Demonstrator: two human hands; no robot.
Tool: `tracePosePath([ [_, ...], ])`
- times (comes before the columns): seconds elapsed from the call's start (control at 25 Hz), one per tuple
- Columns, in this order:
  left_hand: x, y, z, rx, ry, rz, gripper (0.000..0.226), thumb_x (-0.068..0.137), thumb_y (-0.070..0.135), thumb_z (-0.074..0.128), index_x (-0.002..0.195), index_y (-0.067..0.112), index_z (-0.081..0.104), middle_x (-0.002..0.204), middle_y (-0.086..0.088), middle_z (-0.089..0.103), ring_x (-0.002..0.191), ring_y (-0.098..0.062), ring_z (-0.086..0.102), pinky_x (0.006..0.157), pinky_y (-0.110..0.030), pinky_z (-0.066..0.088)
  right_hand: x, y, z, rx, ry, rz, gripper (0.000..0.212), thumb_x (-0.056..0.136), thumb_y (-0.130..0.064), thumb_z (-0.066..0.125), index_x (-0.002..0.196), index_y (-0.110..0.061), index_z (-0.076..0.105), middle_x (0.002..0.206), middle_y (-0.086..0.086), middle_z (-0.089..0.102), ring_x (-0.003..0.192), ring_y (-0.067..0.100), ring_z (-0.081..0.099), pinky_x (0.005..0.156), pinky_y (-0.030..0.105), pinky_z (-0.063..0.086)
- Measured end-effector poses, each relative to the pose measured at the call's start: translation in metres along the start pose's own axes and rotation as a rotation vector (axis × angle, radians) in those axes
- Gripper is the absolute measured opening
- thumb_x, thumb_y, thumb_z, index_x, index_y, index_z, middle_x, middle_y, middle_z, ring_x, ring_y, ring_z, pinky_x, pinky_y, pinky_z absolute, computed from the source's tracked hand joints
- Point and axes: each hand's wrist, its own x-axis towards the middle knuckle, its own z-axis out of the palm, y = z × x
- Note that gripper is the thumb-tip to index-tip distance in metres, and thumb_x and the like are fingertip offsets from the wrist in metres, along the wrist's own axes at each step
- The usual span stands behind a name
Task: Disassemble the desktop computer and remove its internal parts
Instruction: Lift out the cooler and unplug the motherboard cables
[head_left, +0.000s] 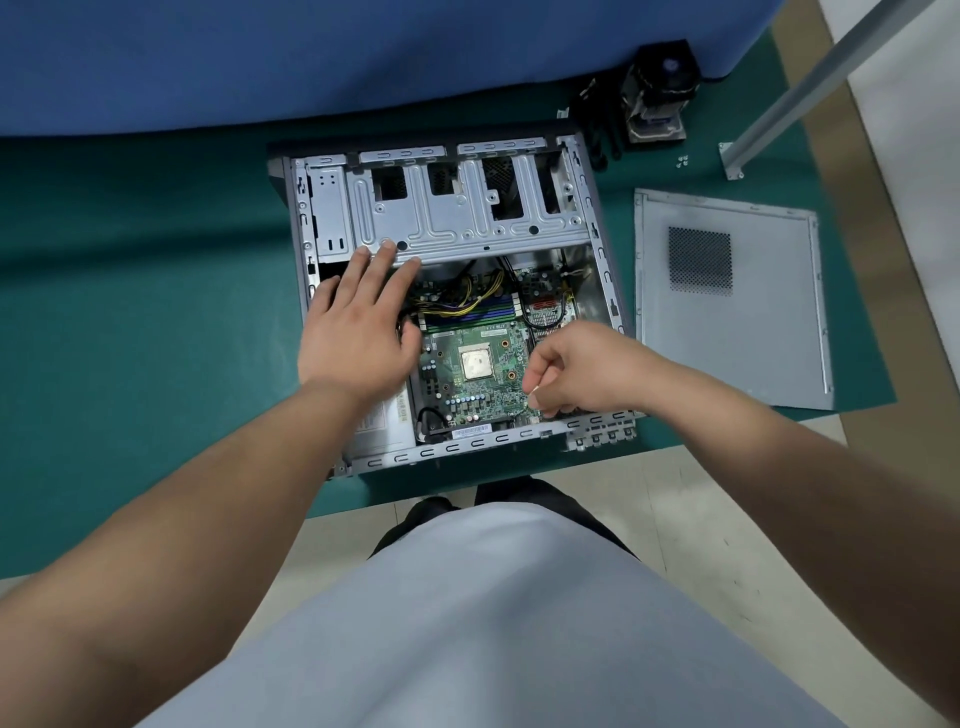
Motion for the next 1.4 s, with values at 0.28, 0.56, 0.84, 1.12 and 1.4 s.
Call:
tracePosePath([
  [0.28,-0.003,0.000,-0.002,-0.016,0.000,0.007,0.066,0.097,0.045,0.032,0.161,0.036,0.019,0.171,0.003,0.016,0.158,-0.019,0.012,0.124,-0.047,0.019,-0.001,-0.019,0.013,0.010,-0.105,-0.029,0.010,0.084,-0.010,0.082,0.089,-0.016,0.076,0.073,-0.006,0.077,0.071,0.009,0.076,0.062,0.015,0.056],
  [0.56,-0.011,0.001,-0.011,-0.088,0.001,0.128,0.057,0.098,0.050,0.043,0.151,0.030,0.041,0.164,0.006,0.033,0.156,-0.021,0.014,0.122,-0.050,0.018,0.002,-0.025,0.017,0.059,-0.159,-0.075,0.011,0.088,-0.002,0.077,0.096,-0.009,0.076,0.078,0.001,0.078,0.077,0.014,0.077,0.076,0.026,0.062],
  [0.84,-0.061,0.054,-0.017,-0.515,-0.376,0.299,0.035,0.092,0.045,0.070,0.119,0.023,0.067,0.109,0.006,0.073,0.100,-0.016,0.066,0.095,-0.035,0.044,0.000,-0.023,0.013,0.004,-0.067,-0.131,0.012,0.086,-0.018,0.082,0.091,-0.028,0.082,0.078,-0.015,0.076,0.069,-0.003,0.069,0.060,0.006,0.046],
  [1.12,-0.057,0.078,-0.019,-0.764,-0.414,-0.127,0.027,0.077,0.051,0.084,0.083,0.029,0.070,0.087,0.013,0.073,0.081,-0.004,0.065,0.082,-0.032,0.044,0.002,-0.020,0.025,0.088,0.092,-0.097,0.025,0.078,-0.017,0.088,0.093,-0.023,0.070,0.077,-0.001,0.076,0.072,0.021,0.075,0.077,0.046,0.062],
  [1.4,-0.059,0.074,-0.021,-0.700,-0.432,-0.080,0.021,0.088,0.042,0.079,0.079,0.032,0.063,0.086,0.010,0.070,0.066,-0.006,0.059,0.057,-0.023,0.038,-0.002,0.003,0.022,0.398,0.015,-0.070,0.014,0.091,-0.004,0.074,0.102,-0.012,0.070,0.087,0.009,0.078,0.082,0.022,0.076,0.080,0.035,0.063],
])
